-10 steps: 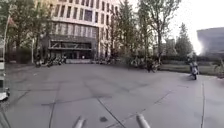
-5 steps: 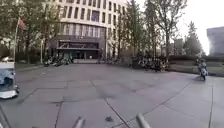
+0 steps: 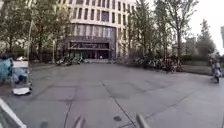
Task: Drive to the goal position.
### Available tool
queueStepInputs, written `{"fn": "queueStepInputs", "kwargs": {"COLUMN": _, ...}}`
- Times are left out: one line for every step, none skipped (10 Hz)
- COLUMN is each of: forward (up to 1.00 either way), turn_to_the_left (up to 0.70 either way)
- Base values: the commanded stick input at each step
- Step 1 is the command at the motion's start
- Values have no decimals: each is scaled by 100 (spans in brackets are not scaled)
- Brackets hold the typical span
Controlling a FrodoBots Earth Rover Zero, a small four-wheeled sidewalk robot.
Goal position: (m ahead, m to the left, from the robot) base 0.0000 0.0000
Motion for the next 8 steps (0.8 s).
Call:
{"fn": "queueStepInputs", "kwargs": {"forward": 0, "turn_to_the_left": 34}}
{"fn": "queueStepInputs", "kwargs": {"forward": 0, "turn_to_the_left": 26}}
{"fn": "queueStepInputs", "kwargs": {"forward": 0, "turn_to_the_left": 20}}
{"fn": "queueStepInputs", "kwargs": {"forward": 0, "turn_to_the_left": 18}}
{"fn": "queueStepInputs", "kwargs": {"forward": 7, "turn_to_the_left": 4}}
{"fn": "queueStepInputs", "kwargs": {"forward": 33, "turn_to_the_left": 0}}
{"fn": "queueStepInputs", "kwargs": {"forward": 45, "turn_to_the_left": 0}}
{"fn": "queueStepInputs", "kwargs": {"forward": 45, "turn_to_the_left": 0}}
